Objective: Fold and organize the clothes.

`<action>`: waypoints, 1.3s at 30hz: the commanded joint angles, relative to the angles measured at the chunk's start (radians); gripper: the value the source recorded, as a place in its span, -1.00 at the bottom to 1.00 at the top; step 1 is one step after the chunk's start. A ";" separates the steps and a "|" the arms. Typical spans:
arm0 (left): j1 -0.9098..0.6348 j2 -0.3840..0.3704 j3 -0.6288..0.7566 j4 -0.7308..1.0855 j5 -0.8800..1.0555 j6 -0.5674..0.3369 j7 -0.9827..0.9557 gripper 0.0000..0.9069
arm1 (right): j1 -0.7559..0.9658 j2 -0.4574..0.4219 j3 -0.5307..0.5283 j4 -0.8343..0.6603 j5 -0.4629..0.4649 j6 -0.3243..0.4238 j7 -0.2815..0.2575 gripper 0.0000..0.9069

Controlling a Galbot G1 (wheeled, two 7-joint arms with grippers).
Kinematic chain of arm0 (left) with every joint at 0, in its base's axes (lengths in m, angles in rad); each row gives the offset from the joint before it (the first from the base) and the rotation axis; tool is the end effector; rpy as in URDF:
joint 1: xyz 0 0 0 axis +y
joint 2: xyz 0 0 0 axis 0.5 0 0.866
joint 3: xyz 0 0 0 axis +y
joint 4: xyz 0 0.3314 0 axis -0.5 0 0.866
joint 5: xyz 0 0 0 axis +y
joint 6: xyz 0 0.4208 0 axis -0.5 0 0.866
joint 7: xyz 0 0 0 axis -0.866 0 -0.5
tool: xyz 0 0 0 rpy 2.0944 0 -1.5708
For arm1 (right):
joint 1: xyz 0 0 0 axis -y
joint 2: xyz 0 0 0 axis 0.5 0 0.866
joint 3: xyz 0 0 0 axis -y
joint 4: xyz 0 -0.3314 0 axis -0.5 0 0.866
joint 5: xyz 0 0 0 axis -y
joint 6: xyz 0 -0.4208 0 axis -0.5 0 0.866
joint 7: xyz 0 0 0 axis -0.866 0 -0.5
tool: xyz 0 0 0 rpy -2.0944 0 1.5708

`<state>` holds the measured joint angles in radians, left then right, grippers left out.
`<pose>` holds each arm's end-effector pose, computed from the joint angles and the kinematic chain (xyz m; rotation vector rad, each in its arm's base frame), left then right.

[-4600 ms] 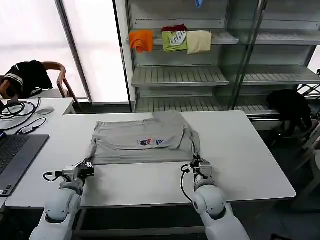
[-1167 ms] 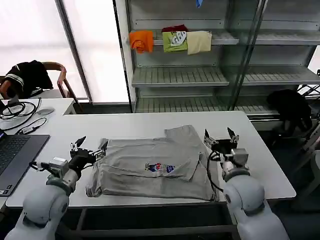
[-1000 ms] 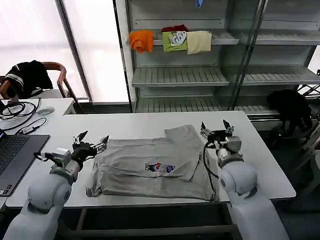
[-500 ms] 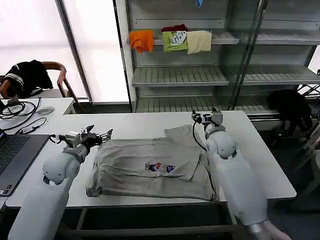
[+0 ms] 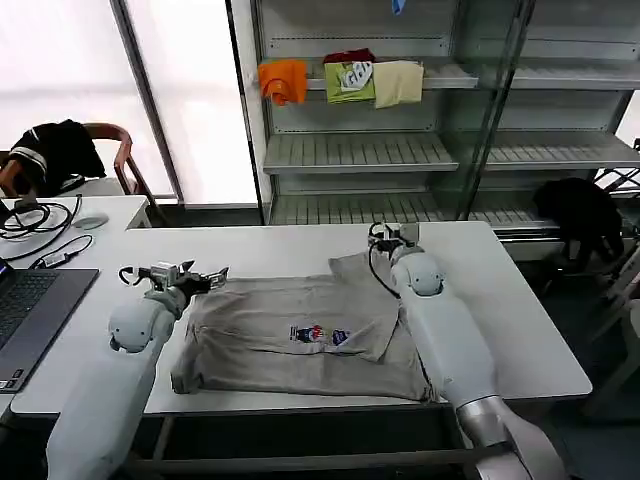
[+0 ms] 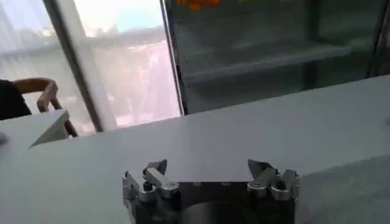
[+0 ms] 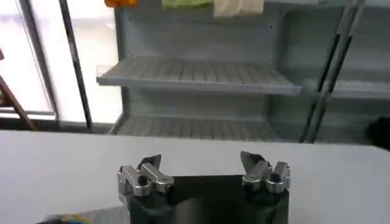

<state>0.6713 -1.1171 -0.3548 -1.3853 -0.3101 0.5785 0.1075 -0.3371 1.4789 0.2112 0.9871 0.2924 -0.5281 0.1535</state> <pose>0.5254 0.1168 -0.2206 -0.1509 -2.6832 -0.2166 0.6255 0.0558 -0.2150 0.0812 -2.6984 0.0813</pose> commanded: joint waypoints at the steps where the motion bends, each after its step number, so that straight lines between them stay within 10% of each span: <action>1: -0.020 -0.017 0.005 0.064 0.024 0.000 0.006 1.00 | 0.025 0.025 -0.002 -0.085 -0.005 0.004 -0.008 1.00; 20: 0.002 -0.025 -0.021 0.072 0.033 -0.001 0.006 1.00 | -0.013 0.022 -0.004 -0.049 -0.011 -0.017 0.001 1.00; 22: 0.006 -0.023 -0.023 0.068 0.033 -0.001 0.006 0.78 | -0.018 0.020 -0.007 -0.046 -0.010 -0.020 0.001 1.00; 24: 0.012 -0.022 -0.023 0.066 0.034 -0.001 0.006 -0.29 | -0.023 0.018 -0.008 -0.043 -0.010 -0.024 0.004 0.47; 26: 0.018 -0.022 -0.025 0.063 0.034 -0.001 0.006 -0.89 | -0.028 0.019 -0.007 -0.040 -0.007 -0.027 0.010 0.13; 28: 0.024 -0.021 -0.026 0.061 0.035 -0.001 0.007 -0.91 | -0.035 0.021 -0.005 -0.035 -0.004 -0.032 0.014 -0.02; 31: 0.033 -0.023 -0.028 0.058 0.040 -0.001 0.013 -0.96 | -0.045 0.021 -0.003 -0.029 0.000 -0.037 0.018 -0.93; 39: 0.046 -0.025 -0.026 0.039 0.041 -0.001 0.016 -0.96 | -0.063 0.019 0.001 -0.012 -0.001 -0.035 0.025 -1.00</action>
<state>0.7082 -1.1398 -0.3828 -1.3383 -0.2713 0.5740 0.1230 -0.3940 1.4957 0.2145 0.9769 0.2893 -0.5565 0.1762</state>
